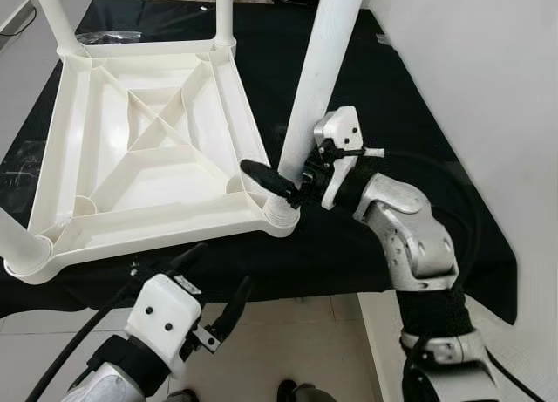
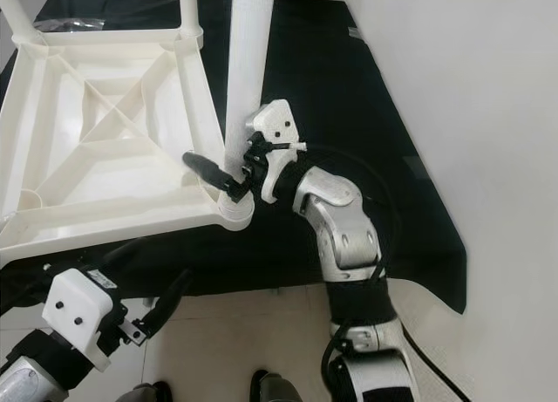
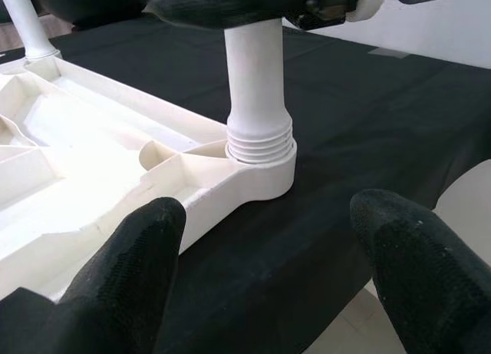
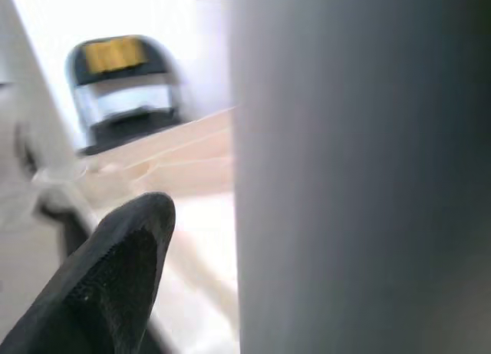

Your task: Building children table

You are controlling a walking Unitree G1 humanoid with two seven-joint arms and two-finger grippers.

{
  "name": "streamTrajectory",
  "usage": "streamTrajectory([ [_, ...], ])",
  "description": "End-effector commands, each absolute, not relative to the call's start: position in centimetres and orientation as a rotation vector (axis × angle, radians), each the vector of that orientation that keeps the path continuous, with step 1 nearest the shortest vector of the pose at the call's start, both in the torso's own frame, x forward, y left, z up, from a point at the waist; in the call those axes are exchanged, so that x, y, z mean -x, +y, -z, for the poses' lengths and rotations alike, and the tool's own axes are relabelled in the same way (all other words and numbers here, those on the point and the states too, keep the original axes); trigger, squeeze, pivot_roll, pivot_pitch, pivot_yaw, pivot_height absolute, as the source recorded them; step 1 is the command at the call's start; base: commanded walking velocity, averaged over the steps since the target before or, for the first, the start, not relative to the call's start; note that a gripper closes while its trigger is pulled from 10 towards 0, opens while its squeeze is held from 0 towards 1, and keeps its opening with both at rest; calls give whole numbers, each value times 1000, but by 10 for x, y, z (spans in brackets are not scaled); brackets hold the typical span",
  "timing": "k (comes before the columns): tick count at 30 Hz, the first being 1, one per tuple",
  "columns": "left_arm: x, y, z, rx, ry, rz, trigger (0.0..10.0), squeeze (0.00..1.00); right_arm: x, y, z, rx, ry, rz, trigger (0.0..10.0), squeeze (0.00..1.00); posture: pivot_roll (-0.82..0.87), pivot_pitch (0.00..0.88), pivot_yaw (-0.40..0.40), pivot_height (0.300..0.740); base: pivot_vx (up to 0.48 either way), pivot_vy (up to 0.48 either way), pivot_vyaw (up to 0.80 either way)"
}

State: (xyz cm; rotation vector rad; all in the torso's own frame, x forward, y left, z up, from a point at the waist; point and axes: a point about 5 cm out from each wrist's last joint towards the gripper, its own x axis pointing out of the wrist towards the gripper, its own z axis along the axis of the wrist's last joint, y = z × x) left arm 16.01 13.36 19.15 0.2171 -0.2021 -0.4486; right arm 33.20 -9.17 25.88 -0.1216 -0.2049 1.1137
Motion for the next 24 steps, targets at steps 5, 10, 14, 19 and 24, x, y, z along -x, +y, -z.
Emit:
streamTrajectory([
  [5, -153, 130, -194, -205, -201, 452, 10000, 0, -341, -97, -273, 31, -238, -1363, 10000, 0, 108, 252, -138, 740, 0, 0, 0],
  [10, -149, 130, -196, -201, -197, 454, 10000, 0, -350, -96, -282, -9, -260, -1439, 6627, 0, 112, 269, -136, 740, 0, 0, 0],
  [14, -147, 130, -197, -201, -194, 455, 10000, 0, -351, -96, -282, -17, -250, -1514, 0, 0, 120, 283, -136, 740, 0, 0, 0],
  [19, -146, 130, -197, -201, -191, 451, 10000, 0, -352, -96, -280, -25, -251, -1609, 0, 0, 104, 289, -139, 740, 0, 0, 0],
  [24, -147, 129, -196, -200, -190, 452, 10000, 0, -355, -96, -275, 34, -274, -1515, 0, 0, 89, 284, -144, 740, 0, 0, 0],
])
